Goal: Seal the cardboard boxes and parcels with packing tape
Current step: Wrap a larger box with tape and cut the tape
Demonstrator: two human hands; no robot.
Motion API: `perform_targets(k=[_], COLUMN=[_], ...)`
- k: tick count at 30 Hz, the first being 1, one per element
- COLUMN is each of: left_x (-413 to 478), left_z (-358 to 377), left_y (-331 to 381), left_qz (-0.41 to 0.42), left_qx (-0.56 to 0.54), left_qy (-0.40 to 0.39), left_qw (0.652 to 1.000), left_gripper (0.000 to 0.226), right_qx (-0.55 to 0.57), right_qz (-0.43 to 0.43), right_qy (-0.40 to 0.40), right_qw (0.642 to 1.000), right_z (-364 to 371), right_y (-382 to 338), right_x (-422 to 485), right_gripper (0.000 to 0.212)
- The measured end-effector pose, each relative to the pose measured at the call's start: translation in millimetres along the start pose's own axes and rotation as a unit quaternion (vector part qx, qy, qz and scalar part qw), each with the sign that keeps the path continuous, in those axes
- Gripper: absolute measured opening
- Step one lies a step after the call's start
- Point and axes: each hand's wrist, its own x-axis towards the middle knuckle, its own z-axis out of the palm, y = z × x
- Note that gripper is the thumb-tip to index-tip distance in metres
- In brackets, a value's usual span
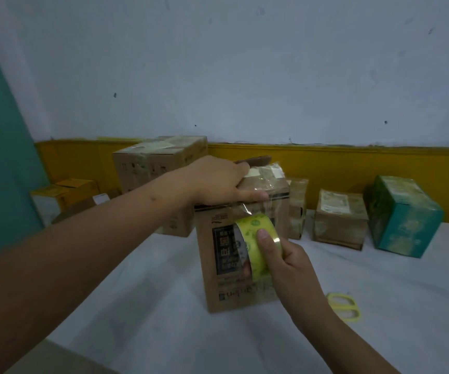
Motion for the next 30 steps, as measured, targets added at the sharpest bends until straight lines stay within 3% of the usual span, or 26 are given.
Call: perform_targets(k=[3, 8, 10, 12, 14, 17, 21, 23, 25, 28, 30], left_x=[0.1, -2.2, -1.6, -0.6, -0.2, -6.6, -13.4, -14.9, -15.4, -17.5, -18.6], left_z=[15.6, 36.8, 37.4, 38.9, 43.0, 51.5, 53.6, 51.6, 50.8, 50.4, 52.8], left_y=[5.8, 0.0, -4.6, -7.1, -12.3, -20.3, -18.8, -20.9, -25.1, -29.4, -31.0], left_qz=[-0.038, 0.006, 0.020, 0.040, 0.062, 0.084, 0.123, 0.138, 0.124, 0.093, 0.080], left_qx=[0.112, 0.048, 0.044, 0.044, 0.037, -0.023, -0.016, 0.023, 0.029, -0.044, -0.085], left_qy=[0.044, 0.074, 0.071, 0.079, 0.128, 0.205, 0.249, 0.249, 0.243, 0.197, 0.170], left_qw=[0.992, 0.996, 0.996, 0.995, 0.989, 0.975, 0.961, 0.958, 0.962, 0.975, 0.979], left_gripper=[0.090, 0.086, 0.086, 0.083, 0.081, 0.082, 0.050, 0.043, 0.045, 0.052, 0.051], right_qx=[-0.032, -0.110, -0.277, -0.465, -0.541, -0.553, -0.533, -0.519, -0.541, -0.618, -0.609], right_qz=[-0.044, -0.117, -0.120, -0.054, -0.025, -0.011, 0.011, -0.023, -0.052, -0.083, -0.045], right_qy=[0.032, 0.061, 0.064, -0.001, -0.079, -0.117, -0.106, -0.102, -0.111, -0.141, -0.160], right_qw=[0.998, 0.985, 0.951, 0.884, 0.837, 0.825, 0.840, 0.848, 0.832, 0.769, 0.776], right_z=[0.2, -25.6, -63.1, -105.0, -137.1, -152.9, -153.4, -157.7, -163.4, -167.3, -164.8], right_y=[7.3, 31.3, 54.3, 80.3, 107.5, 122.9, 120.6, 125.7, 132.3, 131.6, 124.3], right_x=[1.0, -5.9, -1.9, 2.2, 1.5, -2.8, -3.1, -5.3, -10.0, -14.7, -15.5], right_gripper=[0.038, 0.025, 0.023, 0.022, 0.016, 0.012, 0.009, 0.008, 0.018, 0.028, 0.020])
